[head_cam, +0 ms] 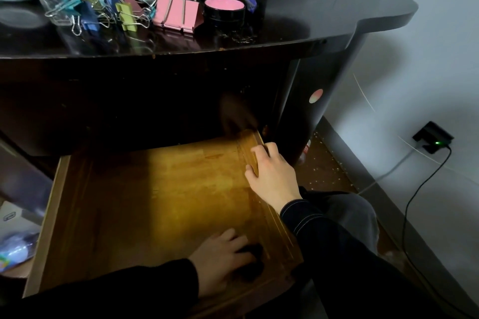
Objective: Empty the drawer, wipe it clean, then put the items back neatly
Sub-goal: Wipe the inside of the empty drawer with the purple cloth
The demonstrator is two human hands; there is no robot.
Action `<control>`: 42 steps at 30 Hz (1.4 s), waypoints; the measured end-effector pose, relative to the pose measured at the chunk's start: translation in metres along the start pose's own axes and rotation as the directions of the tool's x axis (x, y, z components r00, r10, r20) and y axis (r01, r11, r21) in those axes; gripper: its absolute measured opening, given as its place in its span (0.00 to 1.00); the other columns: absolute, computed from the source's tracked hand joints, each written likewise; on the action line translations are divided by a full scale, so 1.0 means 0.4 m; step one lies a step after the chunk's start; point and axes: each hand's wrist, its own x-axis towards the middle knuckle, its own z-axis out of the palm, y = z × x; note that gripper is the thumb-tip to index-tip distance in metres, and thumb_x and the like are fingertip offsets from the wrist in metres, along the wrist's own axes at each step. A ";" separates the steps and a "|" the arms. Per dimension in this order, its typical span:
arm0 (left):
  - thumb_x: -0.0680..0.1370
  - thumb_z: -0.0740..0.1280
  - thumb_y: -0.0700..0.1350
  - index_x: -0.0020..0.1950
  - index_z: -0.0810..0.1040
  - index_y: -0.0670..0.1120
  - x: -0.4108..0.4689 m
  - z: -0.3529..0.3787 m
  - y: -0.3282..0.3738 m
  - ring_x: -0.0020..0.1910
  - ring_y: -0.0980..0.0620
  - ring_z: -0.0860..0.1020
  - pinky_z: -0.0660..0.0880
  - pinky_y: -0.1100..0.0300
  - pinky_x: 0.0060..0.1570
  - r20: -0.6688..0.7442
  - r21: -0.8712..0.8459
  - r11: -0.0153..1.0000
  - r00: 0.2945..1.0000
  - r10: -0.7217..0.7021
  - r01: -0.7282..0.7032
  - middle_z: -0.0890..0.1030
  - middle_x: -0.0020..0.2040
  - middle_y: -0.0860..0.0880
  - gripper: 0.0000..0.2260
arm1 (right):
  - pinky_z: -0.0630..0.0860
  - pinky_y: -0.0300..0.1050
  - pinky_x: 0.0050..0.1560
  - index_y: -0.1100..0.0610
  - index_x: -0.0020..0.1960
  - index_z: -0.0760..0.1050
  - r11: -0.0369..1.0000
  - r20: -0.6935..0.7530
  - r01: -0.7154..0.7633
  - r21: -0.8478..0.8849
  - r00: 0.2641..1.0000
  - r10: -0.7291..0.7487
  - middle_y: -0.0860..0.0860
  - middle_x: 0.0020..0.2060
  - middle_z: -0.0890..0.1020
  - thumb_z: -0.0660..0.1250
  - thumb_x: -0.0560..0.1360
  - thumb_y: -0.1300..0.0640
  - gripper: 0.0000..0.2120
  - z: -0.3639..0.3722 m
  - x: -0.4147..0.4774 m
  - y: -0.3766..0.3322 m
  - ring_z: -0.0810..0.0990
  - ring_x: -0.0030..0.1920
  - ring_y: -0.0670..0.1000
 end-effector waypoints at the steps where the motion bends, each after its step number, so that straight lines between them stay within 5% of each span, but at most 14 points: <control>1: 0.77 0.62 0.47 0.70 0.69 0.58 -0.003 -0.006 -0.006 0.55 0.49 0.68 0.70 0.54 0.44 -0.002 0.005 1.000 1.000 0.015 -0.015 0.69 0.63 0.54 0.21 | 0.81 0.47 0.43 0.53 0.68 0.67 1.000 0.000 -0.001 0.001 1.000 0.001 0.53 0.63 0.68 0.60 0.81 0.46 0.19 0.002 0.000 0.002 0.78 0.51 0.52; 5: 0.79 0.62 0.45 0.70 0.72 0.57 0.074 -0.052 -0.078 0.58 0.48 0.71 0.76 0.52 0.47 -0.175 0.019 0.989 0.975 -0.140 0.146 0.71 0.67 0.53 0.19 | 0.80 0.47 0.42 0.54 0.67 0.68 1.000 -0.009 0.004 0.001 1.000 -0.004 0.53 0.62 0.69 0.61 0.80 0.46 0.19 0.007 0.001 0.006 0.78 0.51 0.54; 9: 0.80 0.63 0.48 0.73 0.71 0.54 0.193 -0.119 -0.178 0.62 0.46 0.69 0.75 0.51 0.57 -0.281 -0.047 0.881 0.840 -0.464 0.471 0.70 0.70 0.51 0.20 | 0.80 0.47 0.43 0.53 0.66 0.68 1.000 -0.015 0.006 -0.001 1.000 -0.006 0.53 0.62 0.69 0.62 0.80 0.46 0.18 0.005 0.000 0.004 0.78 0.53 0.55; 12: 0.80 0.63 0.48 0.74 0.69 0.53 0.219 -0.121 -0.159 0.62 0.45 0.68 0.74 0.50 0.58 -0.296 -0.046 0.824 0.780 -0.552 0.565 0.69 0.69 0.50 0.22 | 0.81 0.49 0.44 0.53 0.66 0.68 1.000 -0.013 0.007 -0.006 1.000 -0.007 0.53 0.62 0.69 0.62 0.80 0.46 0.18 0.001 -0.003 0.002 0.78 0.53 0.55; 14: 0.79 0.63 0.47 0.75 0.68 0.54 0.187 -0.095 -0.108 0.62 0.45 0.67 0.74 0.49 0.57 -0.269 0.009 0.869 0.839 -0.474 0.494 0.68 0.68 0.50 0.23 | 0.81 0.49 0.44 0.54 0.66 0.68 1.000 -0.008 0.004 -0.005 1.000 -0.004 0.53 0.62 0.69 0.62 0.80 0.47 0.18 -0.001 -0.005 -0.001 0.78 0.52 0.55; 17: 0.78 0.64 0.46 0.72 0.69 0.55 0.091 -0.030 -0.025 0.59 0.47 0.67 0.74 0.51 0.50 -0.147 0.034 0.983 0.974 -0.171 0.178 0.67 0.67 0.51 0.22 | 0.80 0.48 0.42 0.54 0.67 0.68 1.000 -0.006 0.009 -0.006 1.000 -0.009 0.53 0.61 0.68 0.61 0.80 0.47 0.18 -0.003 -0.003 -0.004 0.78 0.50 0.53; 20: 0.77 0.60 0.48 0.70 0.71 0.53 0.013 0.006 0.022 0.56 0.46 0.68 0.72 0.51 0.42 0.025 -0.008 0.993 0.993 0.114 -0.114 0.69 0.64 0.50 0.21 | 0.79 0.44 0.41 0.54 0.67 0.67 1.000 -0.003 0.013 -0.012 1.000 -0.013 0.52 0.62 0.68 0.61 0.81 0.47 0.19 0.001 -0.001 -0.001 0.78 0.49 0.52; 24: 0.77 0.64 0.43 0.71 0.70 0.57 0.064 -0.032 -0.048 0.58 0.49 0.69 0.76 0.51 0.45 -0.126 0.030 0.996 0.989 -0.078 0.082 0.69 0.66 0.54 0.22 | 0.77 0.44 0.39 0.54 0.67 0.68 1.000 -0.011 0.011 -0.009 1.000 -0.011 0.53 0.62 0.69 0.62 0.80 0.47 0.19 0.008 0.001 0.005 0.79 0.49 0.53; 28: 0.79 0.64 0.46 0.72 0.72 0.55 0.183 -0.109 -0.158 0.61 0.46 0.69 0.74 0.51 0.56 -0.248 -0.072 0.911 0.878 -0.410 0.405 0.71 0.68 0.51 0.21 | 0.75 0.44 0.40 0.54 0.66 0.68 1.000 -0.012 0.005 -0.011 1.000 -0.005 0.53 0.62 0.69 0.62 0.80 0.47 0.18 0.007 0.001 0.005 0.78 0.52 0.54; 31: 0.79 0.64 0.47 0.73 0.71 0.53 0.209 -0.116 -0.153 0.60 0.45 0.68 0.74 0.52 0.56 -0.272 -0.086 0.859 0.817 -0.508 0.505 0.71 0.67 0.50 0.21 | 0.76 0.45 0.41 0.54 0.66 0.68 1.000 -0.010 0.007 -0.007 1.000 -0.007 0.53 0.62 0.68 0.62 0.80 0.47 0.18 0.001 0.000 0.002 0.78 0.52 0.55; 34: 0.78 0.65 0.45 0.73 0.70 0.55 0.155 -0.080 -0.079 0.62 0.47 0.67 0.74 0.51 0.55 -0.211 -0.020 0.927 0.905 -0.369 0.373 0.69 0.67 0.51 0.23 | 0.78 0.47 0.42 0.54 0.67 0.68 1.000 -0.001 0.004 -0.013 1.000 -0.004 0.54 0.62 0.68 0.62 0.80 0.47 0.19 -0.005 -0.002 -0.002 0.78 0.52 0.55; 37: 0.76 0.65 0.43 0.70 0.71 0.54 0.064 -0.028 -0.002 0.59 0.48 0.67 0.74 0.50 0.47 -0.049 0.000 0.996 0.995 -0.084 0.084 0.69 0.66 0.52 0.22 | 0.79 0.46 0.41 0.54 0.68 0.68 1.000 0.004 0.003 -0.017 1.000 -0.003 0.53 0.62 0.69 0.61 0.81 0.47 0.19 -0.008 -0.003 -0.006 0.78 0.50 0.53; 40: 0.74 0.64 0.42 0.70 0.71 0.52 0.023 -0.016 0.028 0.57 0.47 0.66 0.69 0.52 0.37 0.074 -0.070 0.993 0.993 0.095 -0.090 0.69 0.62 0.50 0.23 | 0.80 0.46 0.41 0.54 0.68 0.67 1.000 -0.001 0.004 -0.023 1.000 -0.004 0.53 0.62 0.69 0.61 0.81 0.47 0.19 -0.007 -0.001 -0.006 0.78 0.49 0.52; 42: 0.76 0.64 0.43 0.70 0.71 0.55 0.045 -0.033 -0.002 0.57 0.48 0.67 0.74 0.50 0.40 0.030 -0.012 0.998 0.997 0.069 -0.069 0.69 0.64 0.52 0.22 | 0.80 0.46 0.41 0.54 0.68 0.68 1.000 -0.006 0.005 -0.016 1.000 -0.005 0.53 0.62 0.69 0.61 0.80 0.47 0.19 -0.001 0.000 -0.002 0.78 0.49 0.53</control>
